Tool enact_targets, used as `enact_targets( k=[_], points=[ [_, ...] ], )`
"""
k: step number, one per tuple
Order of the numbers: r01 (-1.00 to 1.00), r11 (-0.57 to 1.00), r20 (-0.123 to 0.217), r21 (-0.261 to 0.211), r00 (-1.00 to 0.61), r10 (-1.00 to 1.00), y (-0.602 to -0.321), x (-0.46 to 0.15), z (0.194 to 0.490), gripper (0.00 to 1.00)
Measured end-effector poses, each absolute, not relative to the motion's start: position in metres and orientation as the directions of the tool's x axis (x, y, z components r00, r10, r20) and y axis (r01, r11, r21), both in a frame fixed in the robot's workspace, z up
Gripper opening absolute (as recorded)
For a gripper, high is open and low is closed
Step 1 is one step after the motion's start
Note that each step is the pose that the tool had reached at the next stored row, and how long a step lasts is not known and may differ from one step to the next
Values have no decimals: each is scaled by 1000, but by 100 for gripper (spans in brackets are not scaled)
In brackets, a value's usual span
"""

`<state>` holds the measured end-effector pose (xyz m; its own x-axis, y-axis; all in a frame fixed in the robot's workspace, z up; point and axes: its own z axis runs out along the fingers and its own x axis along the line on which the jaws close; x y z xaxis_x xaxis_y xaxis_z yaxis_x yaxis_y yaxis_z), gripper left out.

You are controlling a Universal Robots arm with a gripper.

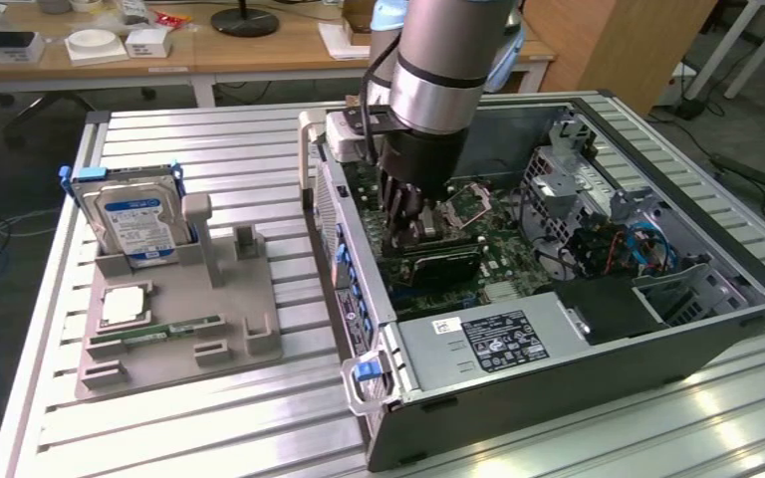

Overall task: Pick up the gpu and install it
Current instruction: 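Press down on the gpu until it lock into place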

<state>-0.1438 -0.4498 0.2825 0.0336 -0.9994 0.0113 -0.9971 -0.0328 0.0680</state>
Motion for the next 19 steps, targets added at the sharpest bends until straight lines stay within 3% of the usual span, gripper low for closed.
enact_targets(
  k=[19],
  points=[
    [-998,-28,78,59,33,-996,-421,-163,289,10]
  ],
)
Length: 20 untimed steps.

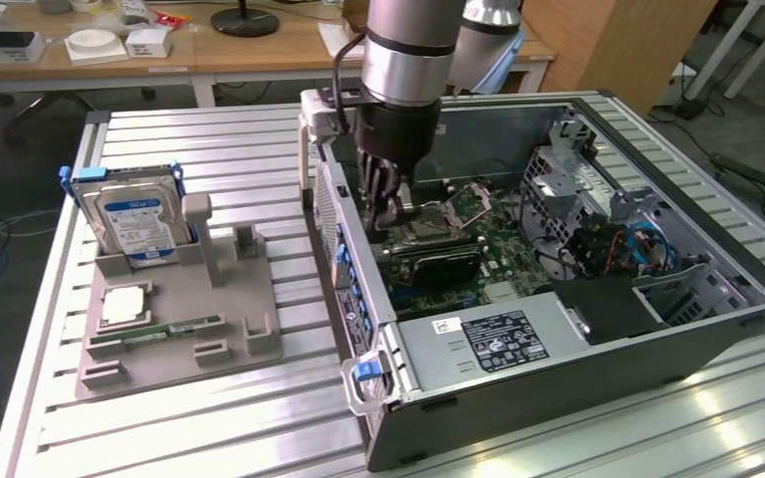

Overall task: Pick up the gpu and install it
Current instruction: 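Press down on the gpu until it lock into place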

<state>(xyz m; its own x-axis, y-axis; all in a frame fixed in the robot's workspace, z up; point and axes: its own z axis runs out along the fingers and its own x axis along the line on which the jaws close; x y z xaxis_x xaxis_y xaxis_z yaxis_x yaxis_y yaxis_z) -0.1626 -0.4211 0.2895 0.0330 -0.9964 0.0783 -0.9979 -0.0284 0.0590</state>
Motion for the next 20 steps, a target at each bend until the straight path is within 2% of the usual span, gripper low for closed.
enact_targets(
  k=[20],
  points=[
    [-998,-28,79,57,33,-996,-425,-167,289,10]
  ],
)
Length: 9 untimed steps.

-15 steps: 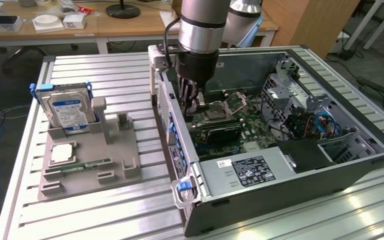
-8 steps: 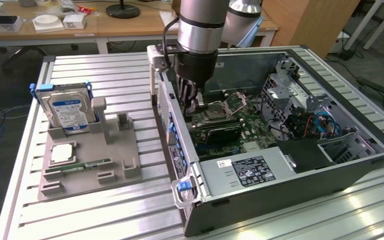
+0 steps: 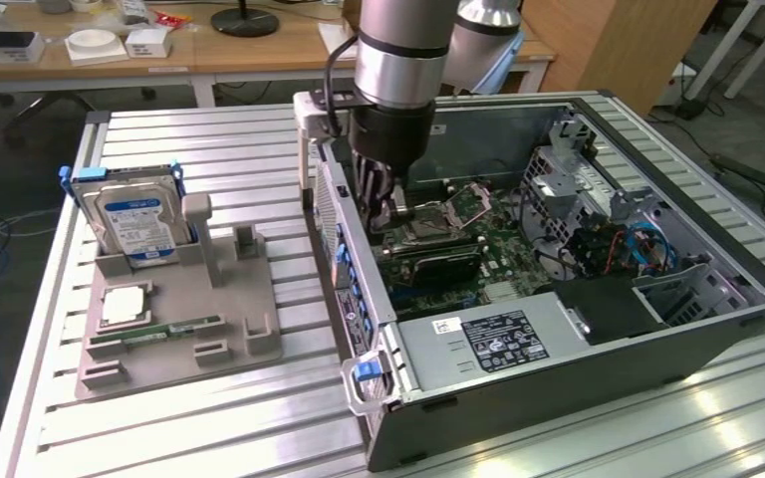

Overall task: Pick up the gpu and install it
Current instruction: 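Press down on the gpu until it lock into place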

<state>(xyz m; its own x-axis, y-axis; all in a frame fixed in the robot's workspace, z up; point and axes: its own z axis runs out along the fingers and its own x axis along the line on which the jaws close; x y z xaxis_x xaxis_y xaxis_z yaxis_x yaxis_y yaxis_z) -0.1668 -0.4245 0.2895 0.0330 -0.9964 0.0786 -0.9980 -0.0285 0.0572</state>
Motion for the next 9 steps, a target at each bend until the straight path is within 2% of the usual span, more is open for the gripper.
enact_targets(
  k=[9],
  points=[
    [-998,-28,79,57,33,-996,-427,-167,289,10]
  ],
)
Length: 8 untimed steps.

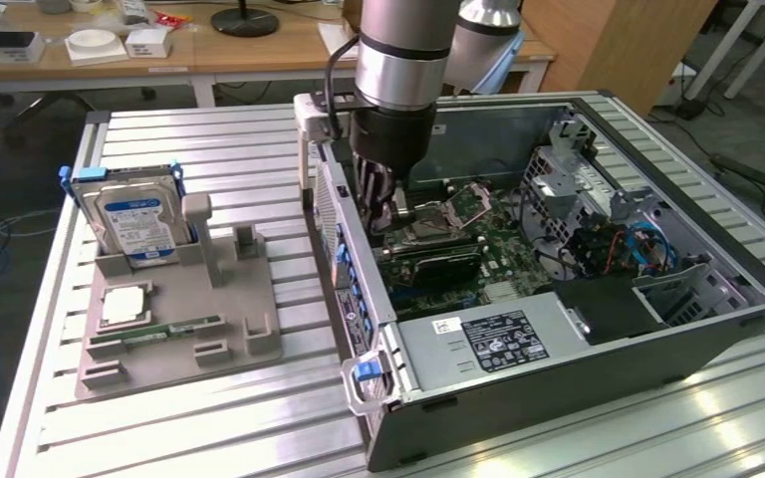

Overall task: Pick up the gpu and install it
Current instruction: 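Press down on the gpu until it lock into place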

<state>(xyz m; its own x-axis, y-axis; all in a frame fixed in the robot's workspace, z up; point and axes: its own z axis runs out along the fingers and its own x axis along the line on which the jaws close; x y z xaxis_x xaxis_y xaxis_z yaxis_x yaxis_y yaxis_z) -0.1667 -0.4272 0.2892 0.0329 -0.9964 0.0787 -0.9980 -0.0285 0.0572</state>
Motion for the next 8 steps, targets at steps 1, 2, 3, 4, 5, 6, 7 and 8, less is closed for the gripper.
enact_targets(
  k=[1,2,3,4,5,6,7,8],
  points=[
    [-998,-28,79,57,33,-996,-427,-167,289,10],
    [-998,-28,79,57,33,-996,-427,-167,289,10],
    [-998,-28,79,57,33,-996,-427,-167,288,10],
    [-998,-28,79,57,33,-996,-427,-167,288,10],
    [-998,-29,79,57,33,-996,-428,-167,288,10],
    [-998,-29,79,57,33,-996,-428,-167,287,10],
    [-998,-29,79,57,33,-996,-428,-167,287,10],
    [-998,-29,79,57,33,-996,-429,-167,286,10]
  ],
)
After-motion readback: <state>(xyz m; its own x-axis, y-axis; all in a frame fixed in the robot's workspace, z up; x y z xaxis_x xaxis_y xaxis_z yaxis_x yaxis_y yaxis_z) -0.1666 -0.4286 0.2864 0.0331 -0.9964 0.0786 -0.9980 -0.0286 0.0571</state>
